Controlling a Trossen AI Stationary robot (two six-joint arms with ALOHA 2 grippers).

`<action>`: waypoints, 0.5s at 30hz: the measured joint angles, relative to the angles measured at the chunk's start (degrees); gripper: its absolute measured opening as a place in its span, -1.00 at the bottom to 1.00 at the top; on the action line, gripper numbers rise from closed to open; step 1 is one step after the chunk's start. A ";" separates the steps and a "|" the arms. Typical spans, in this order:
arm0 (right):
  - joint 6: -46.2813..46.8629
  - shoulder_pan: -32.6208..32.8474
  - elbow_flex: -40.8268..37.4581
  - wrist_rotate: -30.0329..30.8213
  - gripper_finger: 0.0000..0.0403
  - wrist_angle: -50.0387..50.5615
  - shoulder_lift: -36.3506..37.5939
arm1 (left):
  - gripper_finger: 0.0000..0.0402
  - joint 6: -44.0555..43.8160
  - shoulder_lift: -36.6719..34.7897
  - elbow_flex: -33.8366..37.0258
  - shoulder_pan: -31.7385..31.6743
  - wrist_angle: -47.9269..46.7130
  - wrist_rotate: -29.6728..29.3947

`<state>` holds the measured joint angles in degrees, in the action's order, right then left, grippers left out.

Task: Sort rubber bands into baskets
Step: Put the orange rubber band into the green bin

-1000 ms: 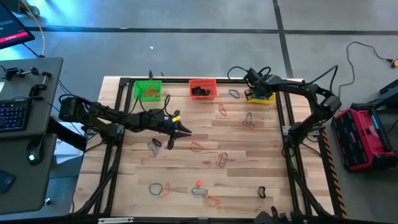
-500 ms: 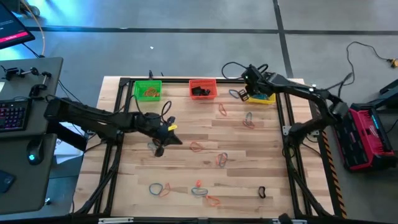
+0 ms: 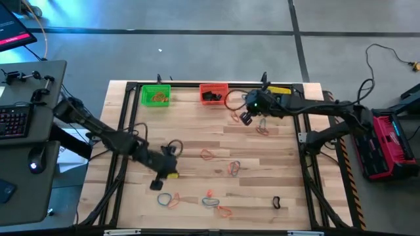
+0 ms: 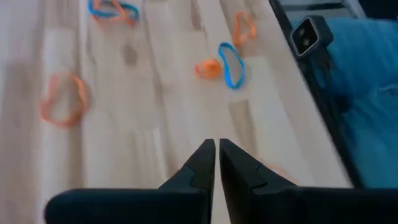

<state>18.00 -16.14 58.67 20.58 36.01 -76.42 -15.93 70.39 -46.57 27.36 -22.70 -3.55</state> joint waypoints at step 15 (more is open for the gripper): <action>3.11 11.29 0.00 6.74 -1.00 -0.85 -0.09 | -0.45 -25.45 15.06 -4.15 8.47 -4.79 -1.49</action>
<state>21.11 -4.85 58.67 27.32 35.16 -76.51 -41.37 85.45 -50.72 35.83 -27.49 -5.04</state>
